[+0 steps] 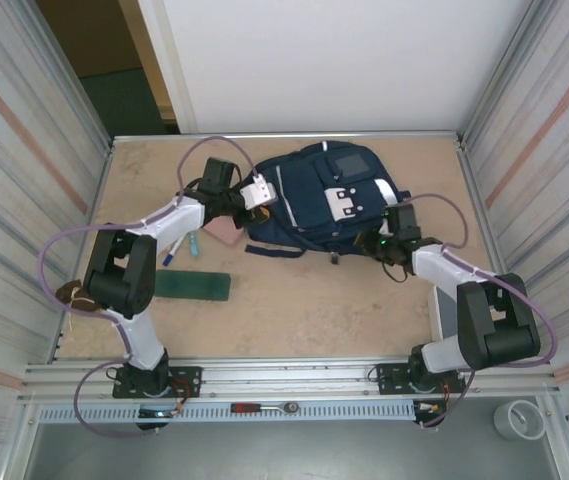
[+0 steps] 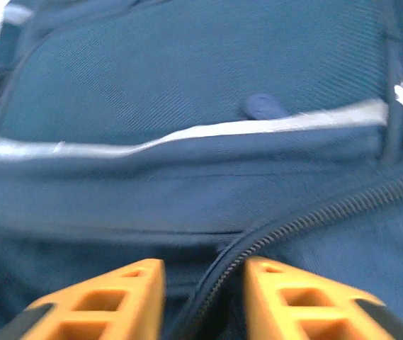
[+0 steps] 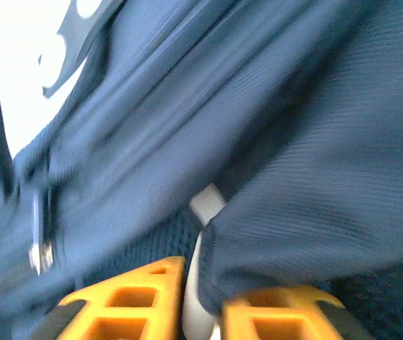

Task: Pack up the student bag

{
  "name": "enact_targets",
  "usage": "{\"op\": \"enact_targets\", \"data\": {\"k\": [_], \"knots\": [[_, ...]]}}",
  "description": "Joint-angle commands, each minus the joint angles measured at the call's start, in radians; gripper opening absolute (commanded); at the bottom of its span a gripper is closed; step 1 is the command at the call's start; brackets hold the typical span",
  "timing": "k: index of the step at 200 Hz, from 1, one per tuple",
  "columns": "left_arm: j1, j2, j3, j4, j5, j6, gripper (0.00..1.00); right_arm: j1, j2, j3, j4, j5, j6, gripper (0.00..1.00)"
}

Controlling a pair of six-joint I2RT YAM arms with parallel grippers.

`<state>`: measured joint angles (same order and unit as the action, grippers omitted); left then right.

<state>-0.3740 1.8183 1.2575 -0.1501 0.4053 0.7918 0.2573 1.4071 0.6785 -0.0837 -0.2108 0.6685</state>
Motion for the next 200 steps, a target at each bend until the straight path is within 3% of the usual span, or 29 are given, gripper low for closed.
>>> {"op": "enact_targets", "data": {"k": [1,16,37,83,131,174,200], "knots": [[-0.007,-0.026,0.011,0.126,-0.181,-0.075,0.54,0.086,-0.042,0.017,-0.111,0.054,-0.078,0.32],[-0.007,-0.072,-0.064,0.232,-0.219,-0.136,0.64,0.114,-0.091,0.040,-0.162,0.093,-0.144,0.39],[-0.016,-0.142,-0.136,0.301,-0.260,-0.299,0.67,0.110,-0.192,0.037,-0.170,0.094,-0.193,0.44],[-0.178,-0.167,-0.049,0.070,-0.411,-0.696,0.68,0.068,-0.198,0.065,-0.085,0.035,-0.178,0.47],[-0.386,-0.128,-0.018,0.002,-0.475,-0.896,0.69,-0.110,-0.012,0.087,-0.054,-0.099,-0.058,0.38],[-0.482,0.006,0.095,-0.092,-0.505,-1.002,0.65,-0.123,0.034,0.013,0.033,-0.133,-0.038,0.34],[-0.502,0.089,0.177,-0.121,-0.466,-1.025,0.56,-0.137,0.023,-0.026,0.066,-0.141,-0.038,0.34]]}}
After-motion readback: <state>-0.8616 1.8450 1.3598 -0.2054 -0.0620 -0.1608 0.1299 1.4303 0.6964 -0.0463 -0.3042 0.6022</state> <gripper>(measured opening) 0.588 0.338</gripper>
